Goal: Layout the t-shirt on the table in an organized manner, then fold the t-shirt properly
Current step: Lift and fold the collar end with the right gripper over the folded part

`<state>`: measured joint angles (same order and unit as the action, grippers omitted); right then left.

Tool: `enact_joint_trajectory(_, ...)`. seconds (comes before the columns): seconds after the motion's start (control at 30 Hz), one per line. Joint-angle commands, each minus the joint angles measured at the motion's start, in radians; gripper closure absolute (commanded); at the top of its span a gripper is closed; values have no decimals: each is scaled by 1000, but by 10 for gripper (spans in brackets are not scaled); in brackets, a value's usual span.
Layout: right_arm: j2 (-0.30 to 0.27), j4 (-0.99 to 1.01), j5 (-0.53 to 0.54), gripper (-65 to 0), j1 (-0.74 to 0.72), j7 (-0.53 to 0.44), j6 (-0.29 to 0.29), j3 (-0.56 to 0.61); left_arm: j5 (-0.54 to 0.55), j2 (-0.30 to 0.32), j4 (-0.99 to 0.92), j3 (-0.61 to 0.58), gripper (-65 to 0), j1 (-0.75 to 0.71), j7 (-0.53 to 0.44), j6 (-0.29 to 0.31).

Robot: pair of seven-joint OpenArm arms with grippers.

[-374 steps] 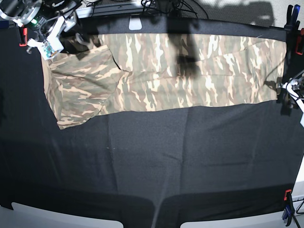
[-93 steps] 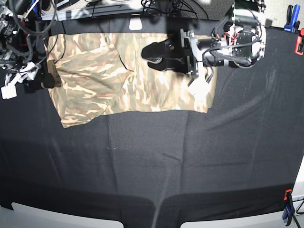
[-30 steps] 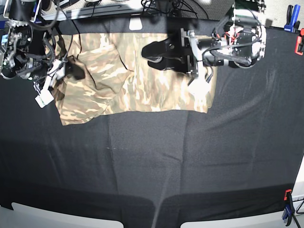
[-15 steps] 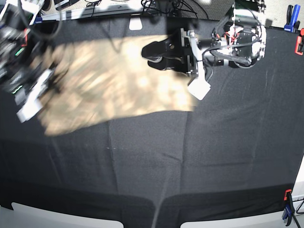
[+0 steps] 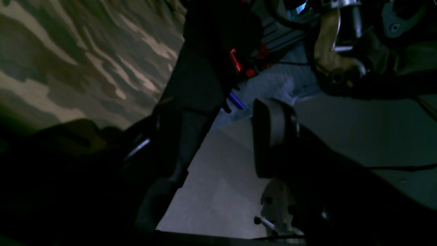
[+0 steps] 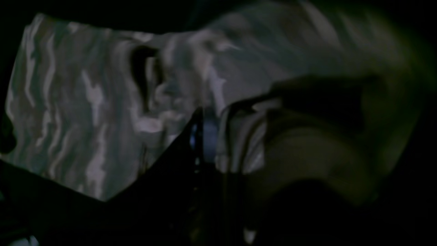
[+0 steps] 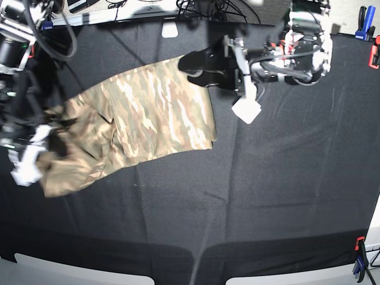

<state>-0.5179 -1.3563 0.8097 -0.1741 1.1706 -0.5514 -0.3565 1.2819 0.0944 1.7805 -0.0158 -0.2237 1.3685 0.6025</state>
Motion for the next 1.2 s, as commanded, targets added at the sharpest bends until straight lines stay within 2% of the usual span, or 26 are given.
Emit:
enact_joint_trajectory(0.0, -6, -50, 31, 0, -22, -31, 3, 16, 22, 0, 19, 0, -312, 8, -11, 4)
enact_joint_trajectory(0.07, 24, -121, 31, 0, -22, -31, 11, 53, -14, 0, 19, 0, -312, 8, -24, 6)
enact_joint_trajectory(0.17, 75, -235, 3, 0, -18, -31, 21, 105, -163, 3, 19, 0, -311, 8, -108, 23)
enact_joint_trajectory(0.27, 111, -324, -42, 0, 15, -31, 25, 172, -262, 3, 19, 0, -311, 8, -163, 22)
enact_joint_trajectory(0.47, 142, -444, -64, 0, 139, -31, 38, 311, -376, 3, 19, 0, -311, 8, -166, 22)
enact_joint_trajectory(0.63, 187, -592, -140, 0, 217, -31, 63, 331, -485, 3, 19, 2, -311, 8, -166, 21)
enact_joint_trajectory(0.83, 267, -660, -124, 0, 295, -31, 62, 331, -678, 3, 19, 2, -311, 11, -166, -105)
enact_joint_trajectory(0.93, 298, -661, -122, 0, 303, -31, 62, 331, -755, 3, 19, 2, -311, 11, -166, -123)
enact_joint_trajectory(1.07, 337, -661, -121, 0, 303, -31, 63, 331, -795, 3, 19, 2, -311, 11, -166, -125)
enact_joint_trajectory(1.1, 344, -661, -121, -17, 305, -31, 63, 331, -800, 4, 19, 2, -311, 11, -166, -125)
enact_joint_trajectory(1.17, 356, -661, -95, -121, 308, -31, 62, 332, -814, 4, 19, 2, -311, 11, -166, -125)
